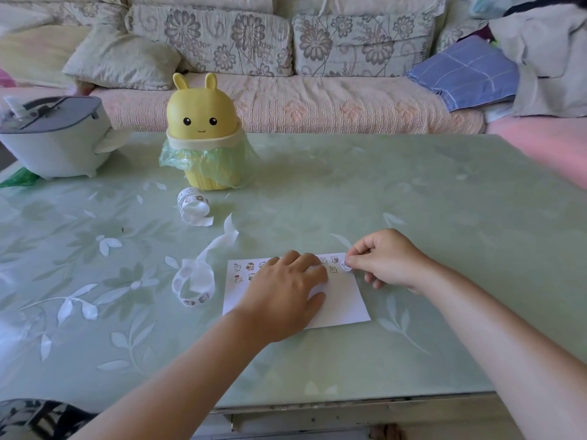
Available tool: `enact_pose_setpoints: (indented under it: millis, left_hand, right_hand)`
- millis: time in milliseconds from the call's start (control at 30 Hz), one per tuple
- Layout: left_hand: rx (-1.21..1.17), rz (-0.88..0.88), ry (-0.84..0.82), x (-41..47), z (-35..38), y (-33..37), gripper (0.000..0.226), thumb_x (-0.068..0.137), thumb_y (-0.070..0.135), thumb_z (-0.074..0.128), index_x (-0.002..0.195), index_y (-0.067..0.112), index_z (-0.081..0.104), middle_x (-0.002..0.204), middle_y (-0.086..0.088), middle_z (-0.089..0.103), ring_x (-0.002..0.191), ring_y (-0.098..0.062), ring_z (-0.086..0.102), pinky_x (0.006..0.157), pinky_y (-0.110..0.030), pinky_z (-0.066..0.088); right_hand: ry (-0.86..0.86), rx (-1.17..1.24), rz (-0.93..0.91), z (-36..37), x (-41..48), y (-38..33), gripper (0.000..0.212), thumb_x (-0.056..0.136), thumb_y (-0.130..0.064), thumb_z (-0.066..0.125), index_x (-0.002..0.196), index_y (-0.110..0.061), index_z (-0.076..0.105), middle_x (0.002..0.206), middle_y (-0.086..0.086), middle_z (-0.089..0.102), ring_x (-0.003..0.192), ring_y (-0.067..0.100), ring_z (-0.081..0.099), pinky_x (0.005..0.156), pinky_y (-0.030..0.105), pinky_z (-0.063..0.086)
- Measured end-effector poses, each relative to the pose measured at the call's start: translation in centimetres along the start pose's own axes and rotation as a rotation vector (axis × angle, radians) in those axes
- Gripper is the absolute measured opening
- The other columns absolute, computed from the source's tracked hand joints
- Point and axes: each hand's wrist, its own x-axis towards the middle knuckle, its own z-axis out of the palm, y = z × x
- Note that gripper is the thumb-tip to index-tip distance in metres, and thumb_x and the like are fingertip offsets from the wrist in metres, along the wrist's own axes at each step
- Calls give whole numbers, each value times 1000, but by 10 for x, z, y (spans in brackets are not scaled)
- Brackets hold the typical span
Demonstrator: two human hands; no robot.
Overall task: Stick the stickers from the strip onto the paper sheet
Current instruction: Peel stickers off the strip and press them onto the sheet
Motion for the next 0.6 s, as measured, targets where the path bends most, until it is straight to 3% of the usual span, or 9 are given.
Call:
enact_pose_setpoints:
  millis: [167, 400, 600]
  left_hand:
    - [28, 1, 59, 1, 3, 4, 35, 86, 41, 39, 112, 28, 60, 114, 5, 59, 94, -22, 55, 76, -36, 49]
    - [44, -19, 52, 2, 5, 8, 40, 84, 35, 42, 118, 28, 61, 111, 1, 58, 94, -24, 54, 76, -35, 49]
    - [40, -25, 47, 2, 4, 10, 40, 83, 33, 43, 118, 27, 61, 111, 0, 57, 94, -24, 53, 77, -35, 49]
  right_hand:
    - [-21, -52, -15, 1, 2, 1, 6, 86, -15, 70, 81, -13, 74, 85, 9, 75, 52, 12, 57, 48, 24, 50]
    - [-5, -114, -25, 4, 7, 5, 9, 84, -20, 72, 75, -19, 75, 85, 16, 75, 53, 19, 59, 52, 28, 52]
    - [59, -164, -61, 10, 7, 5, 12, 84, -23, 73, 72, -24, 74, 71, -2, 72, 50, 11, 58, 49, 22, 47]
